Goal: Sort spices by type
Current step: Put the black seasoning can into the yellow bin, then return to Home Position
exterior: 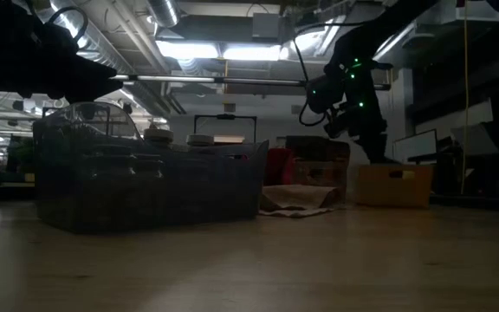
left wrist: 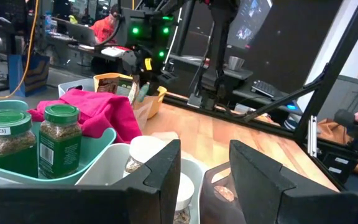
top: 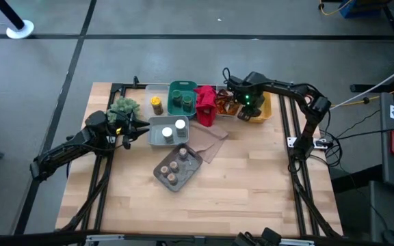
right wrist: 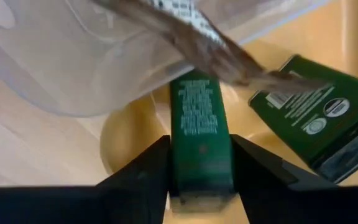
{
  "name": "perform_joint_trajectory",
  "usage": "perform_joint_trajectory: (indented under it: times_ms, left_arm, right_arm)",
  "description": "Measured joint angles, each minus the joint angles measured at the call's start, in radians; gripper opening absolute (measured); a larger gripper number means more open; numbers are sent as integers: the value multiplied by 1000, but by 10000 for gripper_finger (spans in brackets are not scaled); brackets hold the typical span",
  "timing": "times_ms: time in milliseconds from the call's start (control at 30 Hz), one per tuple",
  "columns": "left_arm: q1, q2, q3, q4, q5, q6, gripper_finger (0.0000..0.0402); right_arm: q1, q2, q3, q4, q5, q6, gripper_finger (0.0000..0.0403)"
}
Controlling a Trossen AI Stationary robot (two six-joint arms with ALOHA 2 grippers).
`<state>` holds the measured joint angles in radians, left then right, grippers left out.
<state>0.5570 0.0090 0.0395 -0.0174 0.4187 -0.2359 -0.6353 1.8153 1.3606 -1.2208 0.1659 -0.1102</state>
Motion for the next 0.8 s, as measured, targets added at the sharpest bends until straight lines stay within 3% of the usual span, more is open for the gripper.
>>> perform_joint_trajectory:
  times_ms: [500, 800]
  left_arm:
    - [0, 0, 0, 5, 0, 0, 127]
    - [0, 0, 0, 7, 0, 0, 127]
  right_arm:
    - [0, 0, 4, -11, 0, 5, 169]
    - [0, 0, 144, -99, 13, 1, 170]
